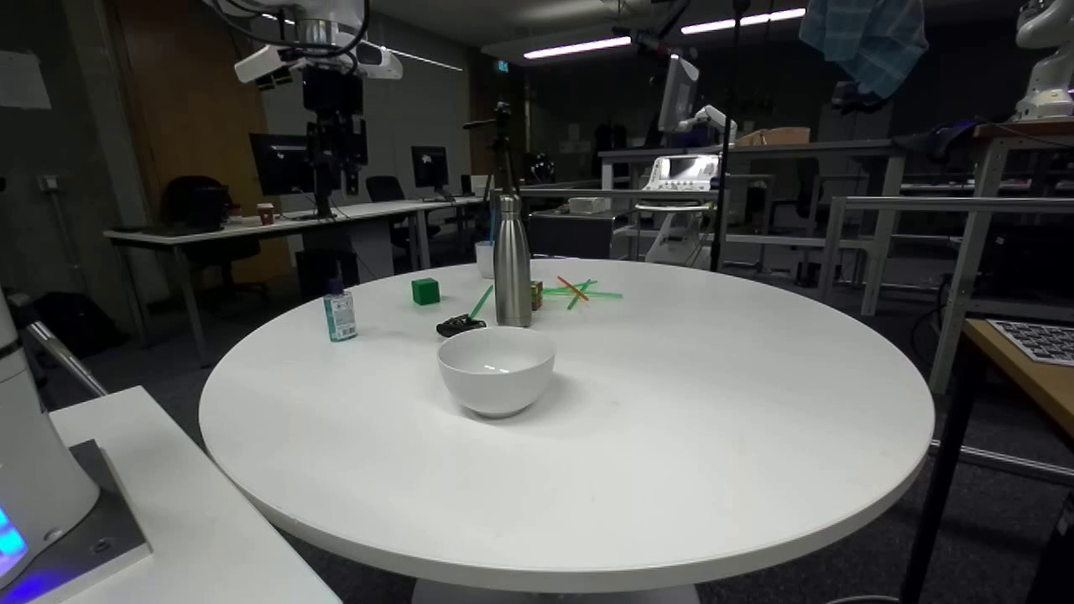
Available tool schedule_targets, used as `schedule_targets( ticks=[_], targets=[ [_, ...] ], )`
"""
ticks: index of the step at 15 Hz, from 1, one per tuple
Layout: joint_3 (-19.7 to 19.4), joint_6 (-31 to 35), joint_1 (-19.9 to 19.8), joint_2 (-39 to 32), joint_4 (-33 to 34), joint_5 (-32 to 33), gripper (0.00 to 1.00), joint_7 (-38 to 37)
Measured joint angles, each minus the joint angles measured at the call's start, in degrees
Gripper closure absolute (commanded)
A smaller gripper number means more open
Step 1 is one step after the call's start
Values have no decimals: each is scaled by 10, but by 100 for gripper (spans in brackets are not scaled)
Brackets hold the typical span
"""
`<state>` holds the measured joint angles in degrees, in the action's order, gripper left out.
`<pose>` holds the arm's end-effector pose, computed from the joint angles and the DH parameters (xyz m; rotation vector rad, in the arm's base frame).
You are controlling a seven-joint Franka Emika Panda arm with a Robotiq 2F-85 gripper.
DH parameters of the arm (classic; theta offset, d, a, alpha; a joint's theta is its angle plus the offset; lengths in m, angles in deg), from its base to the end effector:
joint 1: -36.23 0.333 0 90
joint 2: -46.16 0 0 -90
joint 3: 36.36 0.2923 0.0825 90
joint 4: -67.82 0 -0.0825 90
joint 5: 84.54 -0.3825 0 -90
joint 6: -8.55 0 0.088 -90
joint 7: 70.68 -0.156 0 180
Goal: Push the smaller bottle down
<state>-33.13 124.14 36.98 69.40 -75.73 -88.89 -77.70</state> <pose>0.4060 0.0346 0.3495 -3.0983 0.1460 0.1340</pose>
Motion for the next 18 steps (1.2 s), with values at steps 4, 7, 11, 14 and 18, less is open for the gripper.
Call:
schedule_targets(
  ticks=[4, 7, 11, 14, 18],
  targets=[
    [8, 29, 0, -46, 6, 11, 0, -4],
    [15, 49, 0, -77, 9, 23, 0, -18],
    [23, 68, 1, -111, 10, 31, 0, -41],
    [25, 73, 2, -130, 10, 38, 0, -54],
    [29, 80, 3, -156, 11, 53, 0, -72]
  ],
)
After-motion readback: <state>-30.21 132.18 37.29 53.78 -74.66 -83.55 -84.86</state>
